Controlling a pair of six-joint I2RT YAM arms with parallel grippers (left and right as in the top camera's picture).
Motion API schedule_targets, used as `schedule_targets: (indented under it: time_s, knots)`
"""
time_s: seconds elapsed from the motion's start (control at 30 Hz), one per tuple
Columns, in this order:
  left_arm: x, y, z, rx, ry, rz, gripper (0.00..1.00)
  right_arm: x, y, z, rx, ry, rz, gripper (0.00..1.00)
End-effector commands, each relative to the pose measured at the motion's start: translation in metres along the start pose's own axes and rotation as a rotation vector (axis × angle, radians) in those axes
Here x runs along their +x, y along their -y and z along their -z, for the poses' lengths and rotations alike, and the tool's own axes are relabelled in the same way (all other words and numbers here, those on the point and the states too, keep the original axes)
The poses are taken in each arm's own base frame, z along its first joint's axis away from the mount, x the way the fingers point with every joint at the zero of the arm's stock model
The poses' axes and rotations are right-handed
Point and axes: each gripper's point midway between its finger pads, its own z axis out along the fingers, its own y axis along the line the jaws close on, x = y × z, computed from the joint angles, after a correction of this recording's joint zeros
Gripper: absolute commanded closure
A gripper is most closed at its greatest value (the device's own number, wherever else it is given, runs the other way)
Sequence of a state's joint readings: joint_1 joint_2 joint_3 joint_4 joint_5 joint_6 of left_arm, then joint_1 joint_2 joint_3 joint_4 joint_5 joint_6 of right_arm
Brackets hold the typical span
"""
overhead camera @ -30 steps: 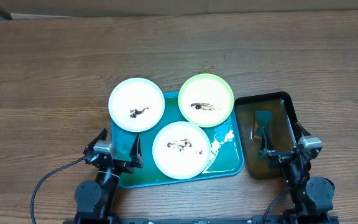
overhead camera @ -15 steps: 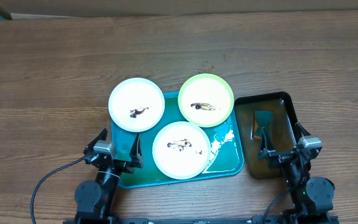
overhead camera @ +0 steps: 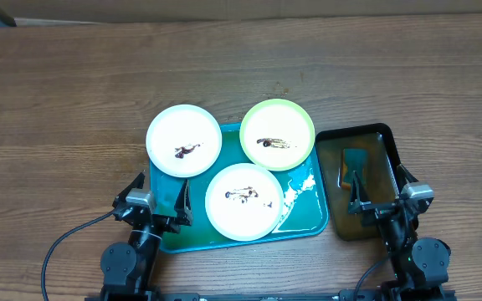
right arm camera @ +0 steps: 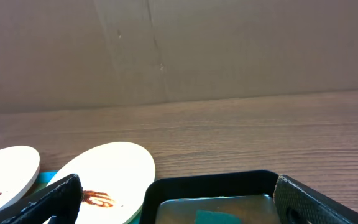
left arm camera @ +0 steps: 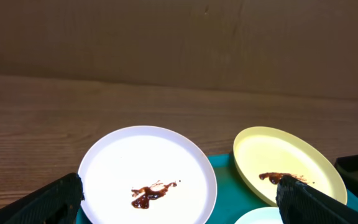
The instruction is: Clean dirty plates on tray and stack at the side
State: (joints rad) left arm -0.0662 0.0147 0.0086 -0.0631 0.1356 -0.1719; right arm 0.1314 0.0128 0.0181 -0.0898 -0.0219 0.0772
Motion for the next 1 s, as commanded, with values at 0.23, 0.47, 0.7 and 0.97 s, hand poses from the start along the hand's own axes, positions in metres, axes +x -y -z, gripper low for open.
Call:
schedule_targets:
  time_s: [0.23,0.47,0.7,0.97]
  knots:
    - [-0.001,-0.005,0.0,-0.03,0.011,-0.027,0.0,0.0,0.001,0.0,0.005,0.009,0.003,0.0]
    - [-0.002,-0.003,0.001,-0.025,0.003,0.0,0.0,0.001,0.002,0.0,0.006,0.007,-0.037,0.0]
    - [-0.02,-0.001,0.009,-0.042,-0.03,-0.013,0.0,-0.008,0.009,0.006,0.064,-0.032,-0.115,0.0]
    - [-0.035,0.004,0.011,-0.063,-0.231,0.008,0.0,-0.022,0.005,0.014,0.098,-0.192,-0.189,0.0]
